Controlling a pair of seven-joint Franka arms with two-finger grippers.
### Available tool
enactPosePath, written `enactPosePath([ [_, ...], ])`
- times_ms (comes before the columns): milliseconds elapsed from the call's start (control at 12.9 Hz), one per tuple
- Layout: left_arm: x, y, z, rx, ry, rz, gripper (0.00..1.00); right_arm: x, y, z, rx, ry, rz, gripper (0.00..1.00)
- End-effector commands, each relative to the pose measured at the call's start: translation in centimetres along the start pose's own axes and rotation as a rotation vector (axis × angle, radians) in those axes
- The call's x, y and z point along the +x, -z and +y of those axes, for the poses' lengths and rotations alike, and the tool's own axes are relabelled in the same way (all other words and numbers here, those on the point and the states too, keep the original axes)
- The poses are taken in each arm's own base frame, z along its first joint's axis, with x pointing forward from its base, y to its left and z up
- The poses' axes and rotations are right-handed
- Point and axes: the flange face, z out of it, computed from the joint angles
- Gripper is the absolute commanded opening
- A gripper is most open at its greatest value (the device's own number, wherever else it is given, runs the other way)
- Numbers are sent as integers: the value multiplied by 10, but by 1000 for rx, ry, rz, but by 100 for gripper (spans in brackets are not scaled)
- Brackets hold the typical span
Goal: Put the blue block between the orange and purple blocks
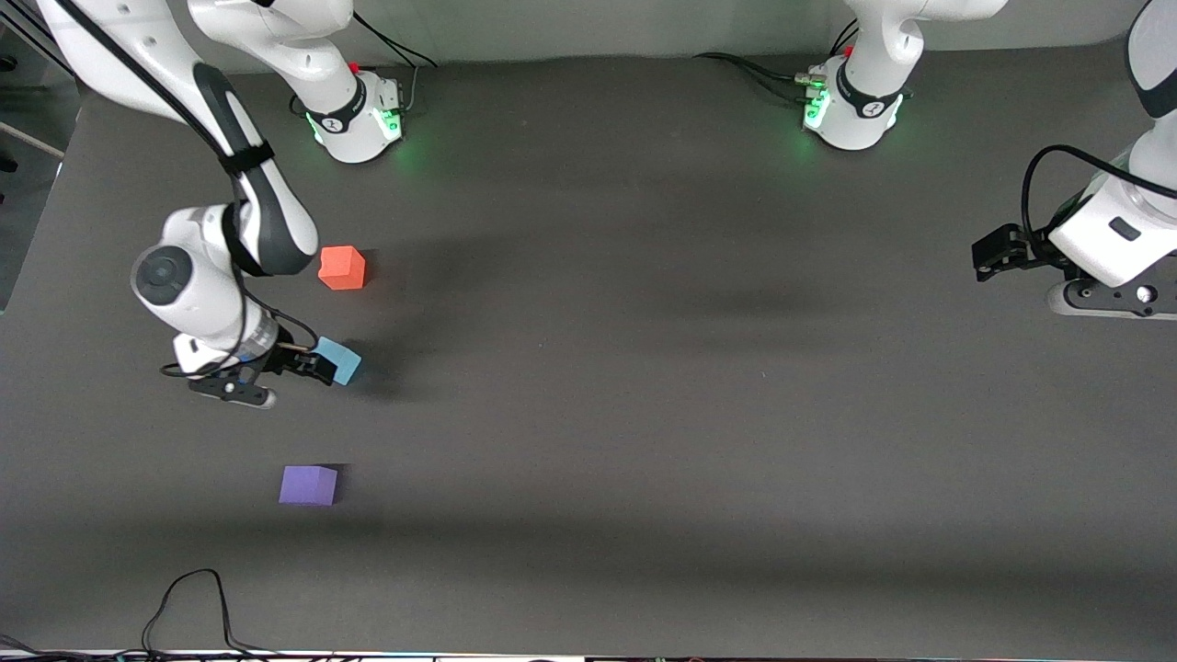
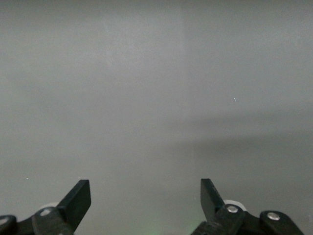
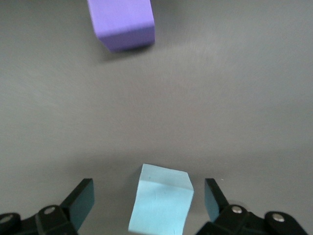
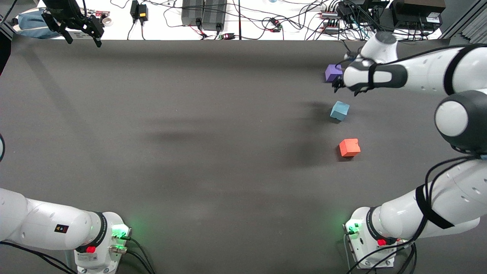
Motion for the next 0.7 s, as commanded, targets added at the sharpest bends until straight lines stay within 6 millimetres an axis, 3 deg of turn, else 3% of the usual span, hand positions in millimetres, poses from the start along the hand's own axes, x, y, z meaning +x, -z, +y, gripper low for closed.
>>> enactPosePath([
  [0,0,5,1,12,-7,-8,100,9,111,-1,25,-9,-21,100],
  [155,0,5,1,12,-9,-9,100,15,189,-3,102,-42,-20,100],
  [309,0,5,4,12,-13,-9,100,12,256,-3,102,-25,-36,100],
  [464,2,4,5,13,-16,-9,100,7,302,-3,98,7,-46,100],
  [618,2,5,6,13,-16,-7,100,4,333,3,100,113,-33,100],
])
